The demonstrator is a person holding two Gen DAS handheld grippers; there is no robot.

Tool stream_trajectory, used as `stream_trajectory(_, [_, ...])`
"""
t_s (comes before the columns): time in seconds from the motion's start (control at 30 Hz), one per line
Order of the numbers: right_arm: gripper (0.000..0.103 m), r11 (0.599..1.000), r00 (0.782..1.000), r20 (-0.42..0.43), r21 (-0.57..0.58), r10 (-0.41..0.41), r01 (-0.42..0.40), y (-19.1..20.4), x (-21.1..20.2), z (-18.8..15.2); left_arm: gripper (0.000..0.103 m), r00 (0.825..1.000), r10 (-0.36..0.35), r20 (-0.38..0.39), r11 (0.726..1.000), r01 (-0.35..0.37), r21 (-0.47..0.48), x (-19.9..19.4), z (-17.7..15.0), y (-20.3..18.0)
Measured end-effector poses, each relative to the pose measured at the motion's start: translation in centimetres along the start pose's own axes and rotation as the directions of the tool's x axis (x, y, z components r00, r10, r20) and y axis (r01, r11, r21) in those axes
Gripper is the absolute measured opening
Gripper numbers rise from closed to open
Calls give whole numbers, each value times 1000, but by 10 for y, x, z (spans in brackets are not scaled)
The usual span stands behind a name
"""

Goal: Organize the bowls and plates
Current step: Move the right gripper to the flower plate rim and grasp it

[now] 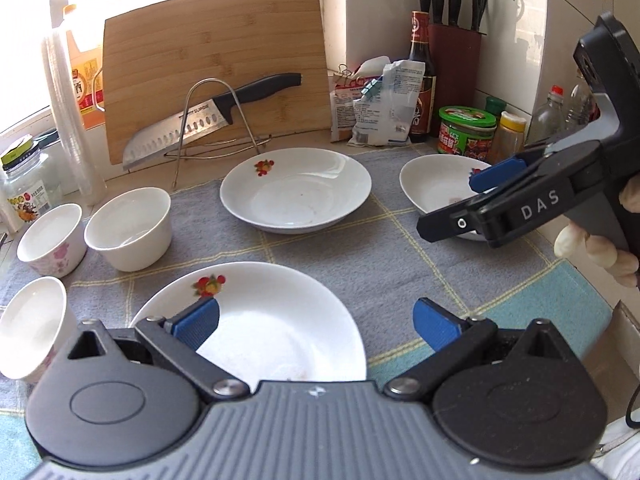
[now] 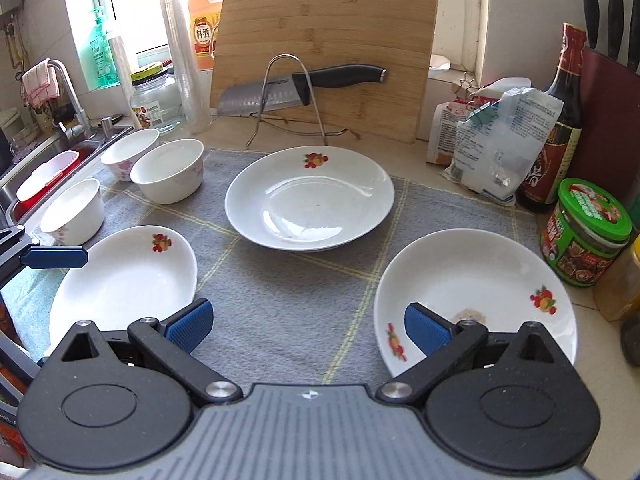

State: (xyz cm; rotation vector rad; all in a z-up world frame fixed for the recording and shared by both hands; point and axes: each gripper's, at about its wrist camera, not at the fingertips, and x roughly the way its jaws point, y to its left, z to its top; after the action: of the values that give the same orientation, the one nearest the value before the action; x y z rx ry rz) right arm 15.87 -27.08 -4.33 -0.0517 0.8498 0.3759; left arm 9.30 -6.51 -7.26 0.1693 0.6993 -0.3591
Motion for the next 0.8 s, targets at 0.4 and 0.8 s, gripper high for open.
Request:
stream_trajectory(0.4, [103, 999, 997, -73, 11, 36, -35, 43, 20, -16, 102, 1000, 3, -1, 1000, -3, -2, -22, -21, 39])
stream_trajectory(0.8, [103, 986, 978, -140, -30, 156, -161, 81, 50, -11, 102, 997, 38, -60, 999, -39, -23, -42, -57, 73])
